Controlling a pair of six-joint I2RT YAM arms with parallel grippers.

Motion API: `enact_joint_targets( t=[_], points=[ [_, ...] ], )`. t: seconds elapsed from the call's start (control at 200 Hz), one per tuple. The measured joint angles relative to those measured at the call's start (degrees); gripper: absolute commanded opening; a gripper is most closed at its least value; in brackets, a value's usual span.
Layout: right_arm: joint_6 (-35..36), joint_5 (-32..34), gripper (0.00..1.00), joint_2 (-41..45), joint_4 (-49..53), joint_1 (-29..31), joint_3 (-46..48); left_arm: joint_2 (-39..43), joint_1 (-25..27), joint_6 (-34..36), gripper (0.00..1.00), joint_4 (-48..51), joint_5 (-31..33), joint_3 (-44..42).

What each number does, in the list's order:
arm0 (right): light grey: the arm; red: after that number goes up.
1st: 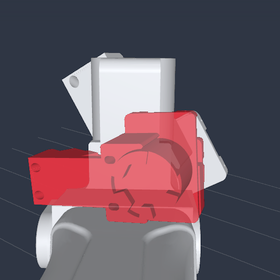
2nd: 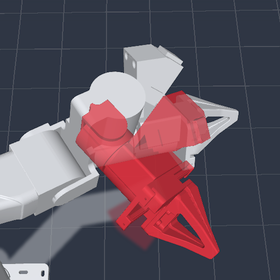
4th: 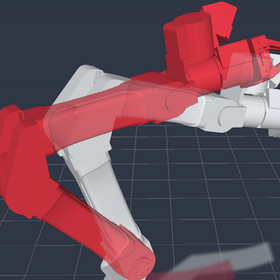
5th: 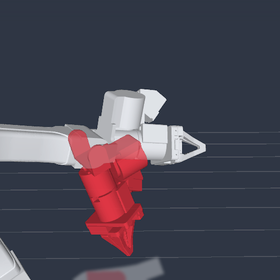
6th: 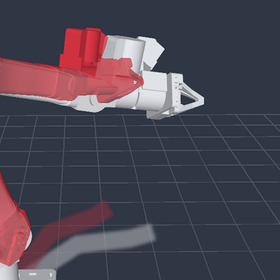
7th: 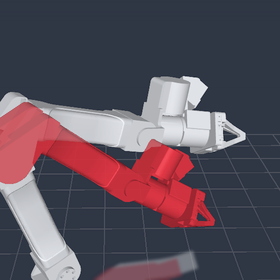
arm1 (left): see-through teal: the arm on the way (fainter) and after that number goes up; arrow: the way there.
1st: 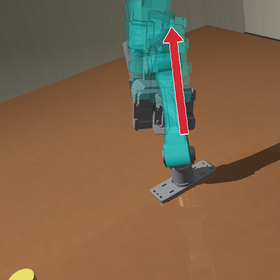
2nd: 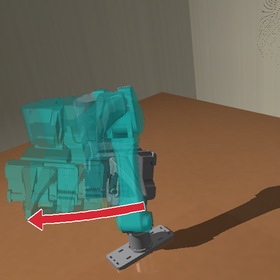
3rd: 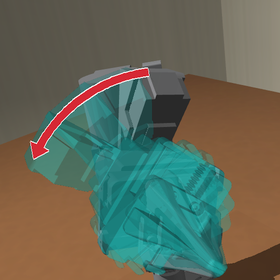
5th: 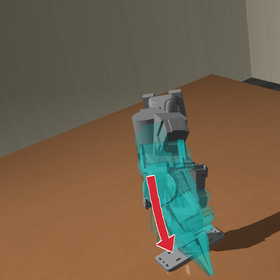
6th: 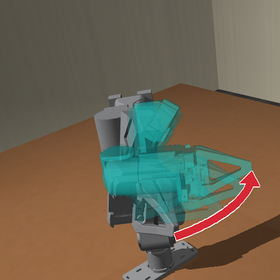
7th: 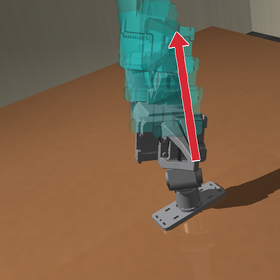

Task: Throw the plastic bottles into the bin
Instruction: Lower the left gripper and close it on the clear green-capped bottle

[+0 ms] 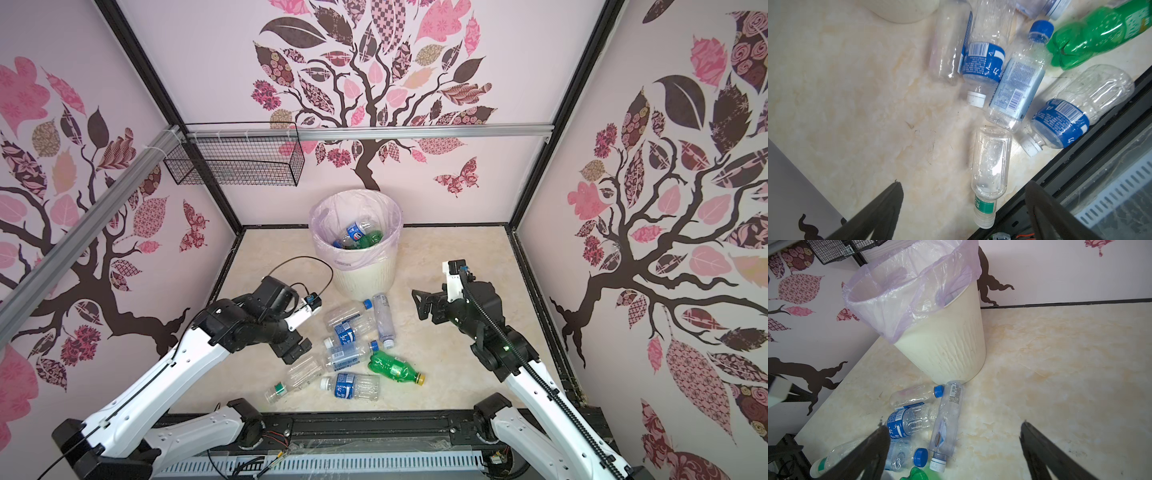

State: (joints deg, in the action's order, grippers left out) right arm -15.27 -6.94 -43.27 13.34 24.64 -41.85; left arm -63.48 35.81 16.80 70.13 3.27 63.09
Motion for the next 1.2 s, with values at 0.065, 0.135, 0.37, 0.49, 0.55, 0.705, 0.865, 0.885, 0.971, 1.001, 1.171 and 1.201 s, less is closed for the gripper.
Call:
enact_joint_targets(
  t=[0.065,0.135,0.37,0.49,0.55,0.705,0.865,0.885,0.971,1.001,1.171,1.201],
  points=[
    [-0.70,-0.59,1.00,0.52,-0.37,0.02,1.22,-1.79,0.70,-0.07,0.95,0.09,0.44,-0.92],
    [-1.31,-1.01,1.00,0.74,-0.39,0.00,1.81,-3.34,0.94,-0.13,0.95,0.15,0.79,-1.73],
    [-1.95,-1.36,1.00,2.43,-1.07,0.02,1.90,-6.93,2.80,-0.11,0.94,-1.68,1.90,-4.55],
    [-2.34,-1.01,1.00,2.49,-1.16,0.02,1.90,-8.31,3.65,-0.02,0.94,-3.65,1.62,-6.21],
    [-2.49,-0.68,1.00,2.51,-1.16,0.00,1.90,-9.51,4.20,-0.02,0.93,-4.26,1.64,-6.78],
    [-2.67,0.04,1.00,2.62,-1.16,0.02,1.90,-12.96,5.86,0.09,0.92,-5.40,1.68,-7.69],
    [-2.75,1.14,1.00,3.30,-1.16,0.02,1.90,-14.05,5.92,0.22,0.91,-6.45,2.08,-8.87],
    [-2.75,1.22,1.00,3.41,-1.18,0.02,1.90,-14.25,5.92,0.22,0.91,-6.49,2.10,-8.96],
    [-2.78,1.64,1.00,3.76,-1.18,0.02,1.90,-14.95,5.92,0.22,0.90,-6.97,2.08,-9.29],
    [-2.78,1.86,1.00,3.89,-1.18,0.02,1.90,-15.13,5.92,0.22,0.89,-7.17,2.03,-9.44],
    [-2.97,3.21,1.00,4.70,-1.16,0.02,2.01,-16.63,5.92,0.24,0.88,-7.56,2.08,-9.94],
    [-2.97,3.56,1.00,4.85,-1.16,0.00,2.03,-17.18,5.92,0.22,0.87,-7.61,2.10,-10.01]
  ],
)
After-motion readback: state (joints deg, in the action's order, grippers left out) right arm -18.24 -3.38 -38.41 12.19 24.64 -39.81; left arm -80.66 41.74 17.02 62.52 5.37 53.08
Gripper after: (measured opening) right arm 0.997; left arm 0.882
